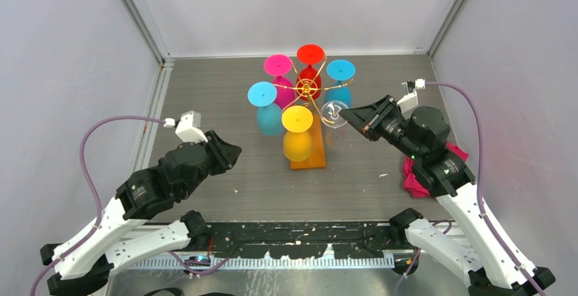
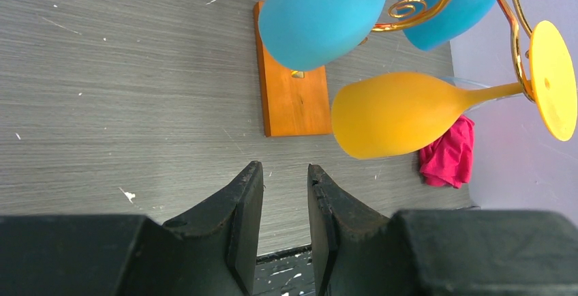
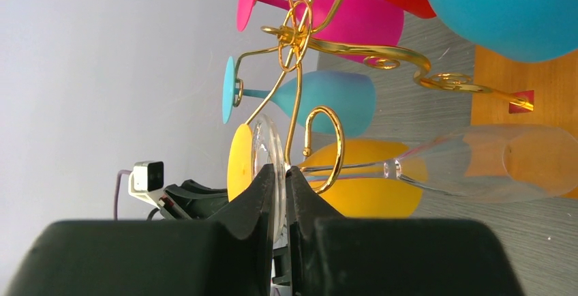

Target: Place the wine glass upside down on the wine glass rack

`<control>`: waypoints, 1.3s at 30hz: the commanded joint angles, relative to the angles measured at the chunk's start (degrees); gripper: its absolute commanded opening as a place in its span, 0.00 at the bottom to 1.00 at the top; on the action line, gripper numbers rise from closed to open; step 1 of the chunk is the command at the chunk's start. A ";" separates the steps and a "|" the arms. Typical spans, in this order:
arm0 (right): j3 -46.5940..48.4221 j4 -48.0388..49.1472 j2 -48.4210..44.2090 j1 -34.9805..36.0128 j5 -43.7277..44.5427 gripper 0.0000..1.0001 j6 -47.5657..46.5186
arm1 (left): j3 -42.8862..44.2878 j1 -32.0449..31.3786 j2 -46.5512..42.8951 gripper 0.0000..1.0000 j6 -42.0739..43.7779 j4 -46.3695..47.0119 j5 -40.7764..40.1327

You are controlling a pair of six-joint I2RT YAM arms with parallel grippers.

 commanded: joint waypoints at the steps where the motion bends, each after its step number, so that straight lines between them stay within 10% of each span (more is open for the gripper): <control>1: 0.35 2.39 -0.22 0.36 1.95 0.01 -1.19 | 0.65 -0.33 -0.71 0.32 1.07 0.80 -0.82; 16: 0.93 2.70 2.50 0.32 4.80 0.08 -3.78 | 0.98 -0.31 -1.62 0.32 1.87 -1.50 -2.82; 27: 2.14 0.44 2.66 0.37 6.86 0.47 -5.77 | 1.20 -0.31 -2.25 0.35 2.46 -2.58 -3.57; 39: 4.10 -3.61 1.47 0.37 8.94 0.53 -8.71 | 1.07 -0.33 -1.82 0.37 2.93 -2.01 -3.58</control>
